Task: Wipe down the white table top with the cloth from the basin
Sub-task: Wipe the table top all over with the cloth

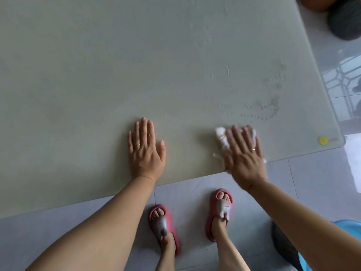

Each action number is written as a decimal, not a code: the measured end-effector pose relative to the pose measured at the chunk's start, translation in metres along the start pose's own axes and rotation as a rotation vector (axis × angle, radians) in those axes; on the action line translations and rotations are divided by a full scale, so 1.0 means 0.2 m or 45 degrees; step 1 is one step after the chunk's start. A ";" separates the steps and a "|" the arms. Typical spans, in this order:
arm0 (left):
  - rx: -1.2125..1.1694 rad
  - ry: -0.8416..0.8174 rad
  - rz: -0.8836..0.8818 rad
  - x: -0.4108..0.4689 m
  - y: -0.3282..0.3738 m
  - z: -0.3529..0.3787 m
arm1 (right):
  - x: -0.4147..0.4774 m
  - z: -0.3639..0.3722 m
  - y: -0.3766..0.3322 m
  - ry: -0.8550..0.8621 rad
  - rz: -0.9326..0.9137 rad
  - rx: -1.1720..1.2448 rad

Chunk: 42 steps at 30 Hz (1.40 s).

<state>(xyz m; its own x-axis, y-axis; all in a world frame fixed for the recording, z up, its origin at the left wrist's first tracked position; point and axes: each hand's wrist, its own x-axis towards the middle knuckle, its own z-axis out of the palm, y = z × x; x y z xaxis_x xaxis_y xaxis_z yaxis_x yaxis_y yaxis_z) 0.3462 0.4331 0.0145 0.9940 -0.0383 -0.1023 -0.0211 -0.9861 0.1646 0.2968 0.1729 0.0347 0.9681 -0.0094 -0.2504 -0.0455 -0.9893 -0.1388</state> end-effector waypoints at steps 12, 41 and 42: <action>-0.044 0.031 -0.002 0.31 0.41 -0.04 | 0.02 0.01 0.10 -0.018 -0.625 -0.177; -0.030 0.050 -0.079 0.31 0.48 0.05 | 0.56 -0.11 0.21 0.040 -0.465 -0.015; -0.035 0.050 -0.081 0.31 0.49 0.05 | 0.63 -0.13 0.25 0.054 -0.268 0.028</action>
<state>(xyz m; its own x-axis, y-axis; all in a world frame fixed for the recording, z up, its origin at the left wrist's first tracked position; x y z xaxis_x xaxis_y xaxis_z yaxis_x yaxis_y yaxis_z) 0.4037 0.3333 0.0135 0.9967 0.0311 -0.0750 0.0446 -0.9816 0.1856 0.4222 0.1180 0.0222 0.9663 0.1905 -0.1733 0.1538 -0.9667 -0.2047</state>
